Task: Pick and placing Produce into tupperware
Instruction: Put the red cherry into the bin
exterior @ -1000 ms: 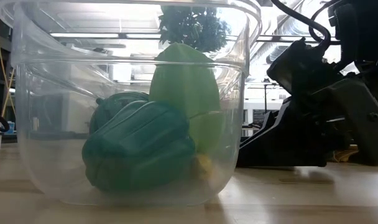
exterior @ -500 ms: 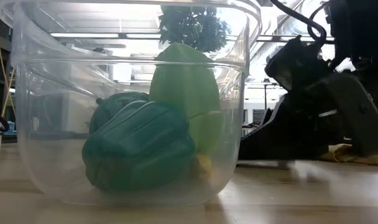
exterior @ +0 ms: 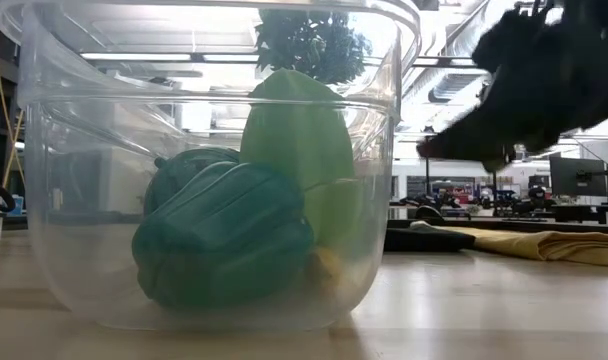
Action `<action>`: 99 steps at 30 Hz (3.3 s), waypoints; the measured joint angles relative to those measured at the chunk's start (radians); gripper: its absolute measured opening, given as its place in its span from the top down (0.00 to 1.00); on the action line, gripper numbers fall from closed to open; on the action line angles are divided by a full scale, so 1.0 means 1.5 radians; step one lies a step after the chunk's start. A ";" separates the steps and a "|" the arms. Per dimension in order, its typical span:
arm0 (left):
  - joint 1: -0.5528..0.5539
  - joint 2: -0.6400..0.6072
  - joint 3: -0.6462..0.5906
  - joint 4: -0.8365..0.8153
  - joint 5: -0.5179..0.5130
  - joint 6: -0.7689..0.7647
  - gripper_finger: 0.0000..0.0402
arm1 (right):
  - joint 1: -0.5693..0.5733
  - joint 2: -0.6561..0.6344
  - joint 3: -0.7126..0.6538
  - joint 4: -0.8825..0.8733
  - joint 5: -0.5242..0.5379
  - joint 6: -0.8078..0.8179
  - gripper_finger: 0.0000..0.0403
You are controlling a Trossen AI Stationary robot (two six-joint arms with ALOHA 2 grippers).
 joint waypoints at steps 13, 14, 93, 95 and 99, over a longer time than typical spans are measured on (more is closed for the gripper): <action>0.000 0.000 0.000 0.000 -0.066 -0.037 1.00 | -0.006 -0.227 0.141 -0.172 -0.246 0.000 0.75; 0.000 0.000 0.000 0.000 -0.069 -0.038 1.00 | -0.009 -0.230 0.176 -0.235 -0.267 -0.001 0.75; 0.000 -0.447 0.001 0.166 0.110 0.618 1.00 | -0.166 0.075 0.836 -0.949 -0.428 0.020 0.75; 0.000 -0.451 0.000 0.167 0.175 0.608 1.00 | -0.166 0.075 0.836 -0.950 -0.428 0.020 0.75; 0.000 -0.424 0.000 0.182 0.272 0.595 1.00 | -0.166 0.075 0.836 -0.950 -0.428 0.020 0.75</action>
